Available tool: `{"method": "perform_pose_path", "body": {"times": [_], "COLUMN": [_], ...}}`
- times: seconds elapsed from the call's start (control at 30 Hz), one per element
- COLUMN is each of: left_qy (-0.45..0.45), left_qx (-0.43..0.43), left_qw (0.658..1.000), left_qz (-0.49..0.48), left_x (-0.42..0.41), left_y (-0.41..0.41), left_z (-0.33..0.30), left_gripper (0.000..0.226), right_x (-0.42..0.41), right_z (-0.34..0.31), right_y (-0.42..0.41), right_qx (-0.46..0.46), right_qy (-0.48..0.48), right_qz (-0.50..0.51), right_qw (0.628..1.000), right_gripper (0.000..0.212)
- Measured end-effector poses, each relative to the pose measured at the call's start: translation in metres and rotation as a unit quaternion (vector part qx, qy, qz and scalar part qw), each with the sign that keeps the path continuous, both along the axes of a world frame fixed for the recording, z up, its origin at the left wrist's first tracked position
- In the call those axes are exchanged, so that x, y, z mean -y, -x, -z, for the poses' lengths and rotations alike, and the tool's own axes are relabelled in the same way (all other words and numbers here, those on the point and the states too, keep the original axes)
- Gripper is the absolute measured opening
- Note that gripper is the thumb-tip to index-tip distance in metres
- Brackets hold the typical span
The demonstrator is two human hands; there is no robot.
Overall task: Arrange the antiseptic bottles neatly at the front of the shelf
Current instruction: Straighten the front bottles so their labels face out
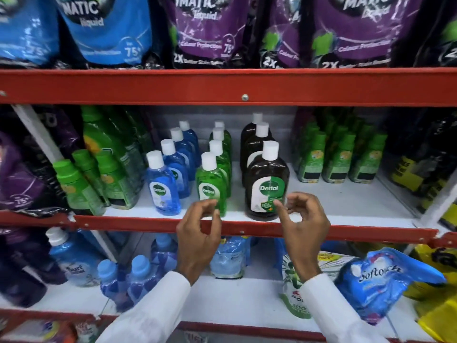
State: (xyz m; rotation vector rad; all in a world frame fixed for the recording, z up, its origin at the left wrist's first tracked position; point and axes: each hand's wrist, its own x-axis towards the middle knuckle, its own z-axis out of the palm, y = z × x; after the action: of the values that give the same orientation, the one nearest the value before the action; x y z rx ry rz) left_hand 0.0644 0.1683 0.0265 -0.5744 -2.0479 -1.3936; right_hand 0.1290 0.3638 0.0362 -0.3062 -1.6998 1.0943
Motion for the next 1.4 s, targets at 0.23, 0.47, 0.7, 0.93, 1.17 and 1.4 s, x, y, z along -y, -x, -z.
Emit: {"method": "perform_pose_path", "body": {"times": [0.23, 0.47, 0.7, 0.93, 1.17, 1.4], "left_qy": [0.091, 0.123, 0.112, 0.086, 0.090, -0.058], "left_qx": [0.127, 0.150, 0.143, 0.154, 0.155, 0.069], "left_qw": [0.988, 0.980, 0.981, 0.981, 0.980, 0.995], "left_qz": [0.008, 0.047, 0.071, 0.077, 0.089, 0.035], "left_x": [0.016, 0.019, 0.020, 0.019, 0.022, 0.061], "left_y": [0.038, 0.061, 0.064, 0.062, 0.060, 0.039], "left_z": [-0.008, -0.011, -0.006, -0.005, -0.008, -0.005], "left_gripper": [0.051, 0.035, 0.034, 0.032, 0.035, 0.024], "right_x": [0.087, 0.085, 0.082, 0.083, 0.082, 0.106], "right_z": [0.007, 0.004, 0.007, 0.003, 0.004, 0.003], "right_y": [0.053, 0.068, 0.070, 0.068, 0.068, 0.040], "right_qx": [0.164, 0.201, 0.225, 0.235, 0.238, 0.061], "right_qy": [-0.033, -0.058, -0.055, -0.045, -0.037, 0.000], "right_qz": [-0.154, -0.110, -0.077, -0.086, -0.081, -0.006], "right_qw": [0.974, 0.972, 0.970, 0.967, 0.967, 0.998], "right_gripper": [0.039, 0.027, 0.028, 0.033, 0.035, 0.030]}}
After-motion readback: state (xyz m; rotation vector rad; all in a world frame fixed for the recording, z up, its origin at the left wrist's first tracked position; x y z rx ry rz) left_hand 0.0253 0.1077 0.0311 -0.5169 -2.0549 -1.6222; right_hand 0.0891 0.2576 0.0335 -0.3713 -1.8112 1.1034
